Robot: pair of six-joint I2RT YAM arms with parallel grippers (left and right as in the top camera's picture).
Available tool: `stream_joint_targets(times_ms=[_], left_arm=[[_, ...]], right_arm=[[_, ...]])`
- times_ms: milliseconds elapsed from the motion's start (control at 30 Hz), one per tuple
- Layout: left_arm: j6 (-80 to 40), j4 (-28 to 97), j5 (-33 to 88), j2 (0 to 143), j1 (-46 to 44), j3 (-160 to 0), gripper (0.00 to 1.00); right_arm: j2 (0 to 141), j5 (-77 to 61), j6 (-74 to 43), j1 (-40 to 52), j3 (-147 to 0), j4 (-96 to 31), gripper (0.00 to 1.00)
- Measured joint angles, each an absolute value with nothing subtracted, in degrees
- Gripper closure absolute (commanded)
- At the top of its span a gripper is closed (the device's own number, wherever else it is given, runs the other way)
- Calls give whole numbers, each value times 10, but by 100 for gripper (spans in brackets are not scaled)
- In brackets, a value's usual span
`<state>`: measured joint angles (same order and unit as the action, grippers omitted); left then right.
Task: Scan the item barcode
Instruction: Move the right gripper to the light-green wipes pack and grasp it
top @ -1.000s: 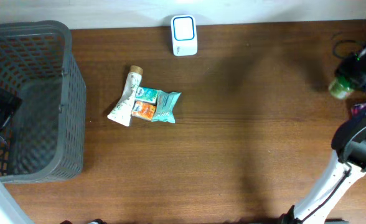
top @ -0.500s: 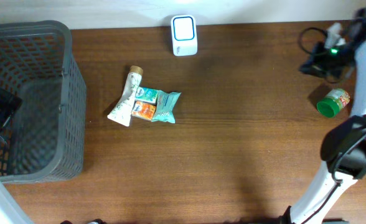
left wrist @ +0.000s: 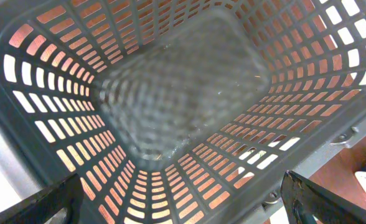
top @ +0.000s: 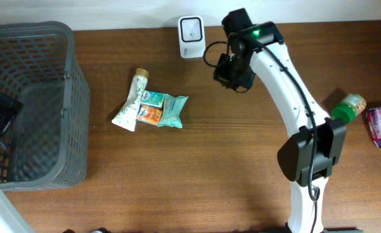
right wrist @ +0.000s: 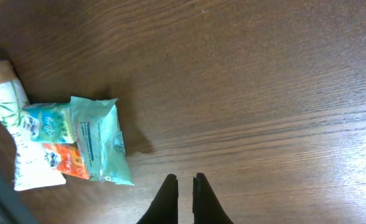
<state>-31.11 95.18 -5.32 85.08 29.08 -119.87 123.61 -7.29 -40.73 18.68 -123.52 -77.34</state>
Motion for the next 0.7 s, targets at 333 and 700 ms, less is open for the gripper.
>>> stream_joint_targets(times_ms=[333,700], left_arm=[[-311,952,-53,851,291,-1199,1],[-311,952,-53,851,291,-1199,1]], right_arm=[[1236,-65,-322,253,-1235,-736,1],[1346,-111,-272,320,-1232,-666,12]])
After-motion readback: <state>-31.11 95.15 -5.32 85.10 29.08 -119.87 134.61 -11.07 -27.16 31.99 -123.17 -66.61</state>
